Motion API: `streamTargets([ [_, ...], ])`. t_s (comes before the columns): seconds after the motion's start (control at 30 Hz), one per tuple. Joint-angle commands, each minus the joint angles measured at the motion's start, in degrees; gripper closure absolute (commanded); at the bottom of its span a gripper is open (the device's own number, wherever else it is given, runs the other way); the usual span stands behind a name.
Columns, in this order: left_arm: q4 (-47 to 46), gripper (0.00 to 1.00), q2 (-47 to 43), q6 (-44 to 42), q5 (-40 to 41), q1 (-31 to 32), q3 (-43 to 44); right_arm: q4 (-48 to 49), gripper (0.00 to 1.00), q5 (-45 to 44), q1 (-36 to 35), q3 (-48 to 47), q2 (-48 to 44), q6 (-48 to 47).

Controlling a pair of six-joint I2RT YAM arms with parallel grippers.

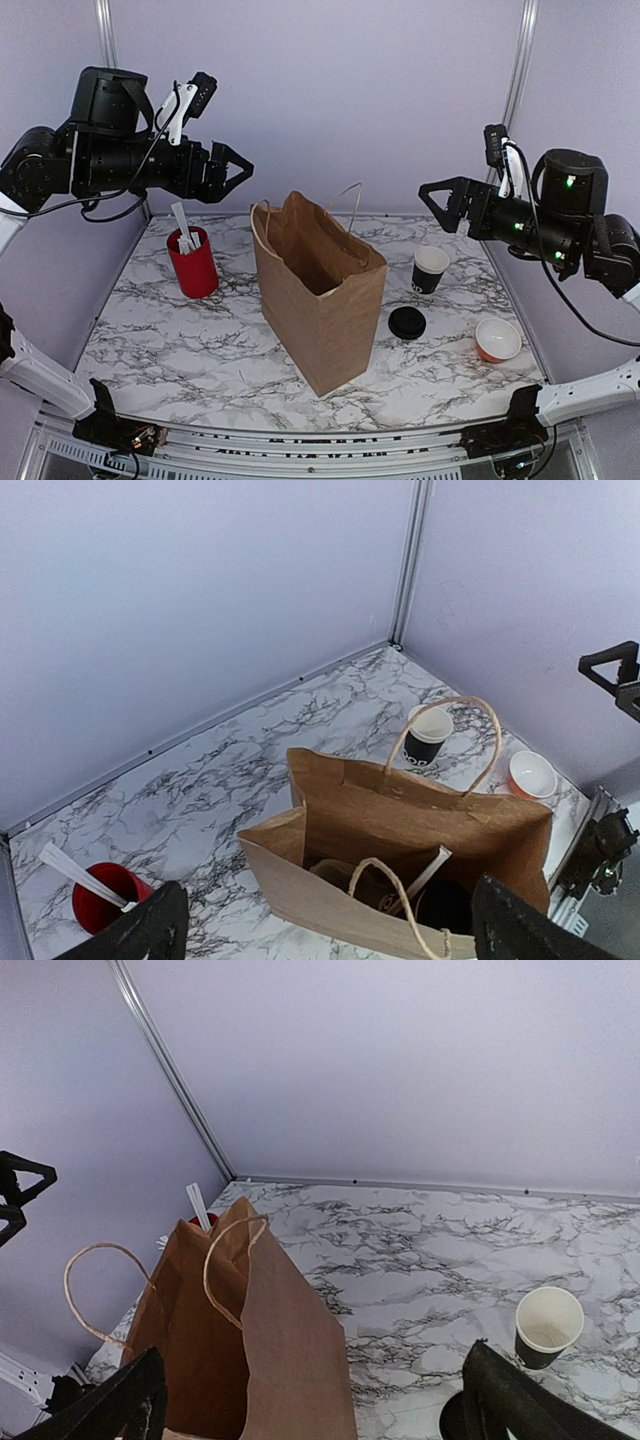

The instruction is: Pack the takeout coffee

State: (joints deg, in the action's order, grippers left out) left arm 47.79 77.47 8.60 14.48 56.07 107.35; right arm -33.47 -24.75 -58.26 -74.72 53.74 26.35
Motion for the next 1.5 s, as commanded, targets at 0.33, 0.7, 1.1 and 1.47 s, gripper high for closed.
streamTargets([
  [0.33,-19.4,0.01,-18.5,11.4,12.7,-12.1,-27.5,4.3,0.00,1.3,7.5,7.4,2.2,-1.3],
  [0.7,-25.5,0.01,-25.0,19.6,4.7,-24.8,-49.2,17.7,0.00,11.5,27.6,26.7,0.1,-2.6],
  [1.1,-30.8,0.01,-29.0,25.4,0.2,-28.3,-64.8,40.0,0.01,-2.9,41.0,45.3,-4.9,-9.6],
  [1.47,-33.7,0.01,-32.8,25.3,2.2,-28.2,-71.1,84.1,0.00,-2.9,55.5,63.4,11.6,-18.2],
])
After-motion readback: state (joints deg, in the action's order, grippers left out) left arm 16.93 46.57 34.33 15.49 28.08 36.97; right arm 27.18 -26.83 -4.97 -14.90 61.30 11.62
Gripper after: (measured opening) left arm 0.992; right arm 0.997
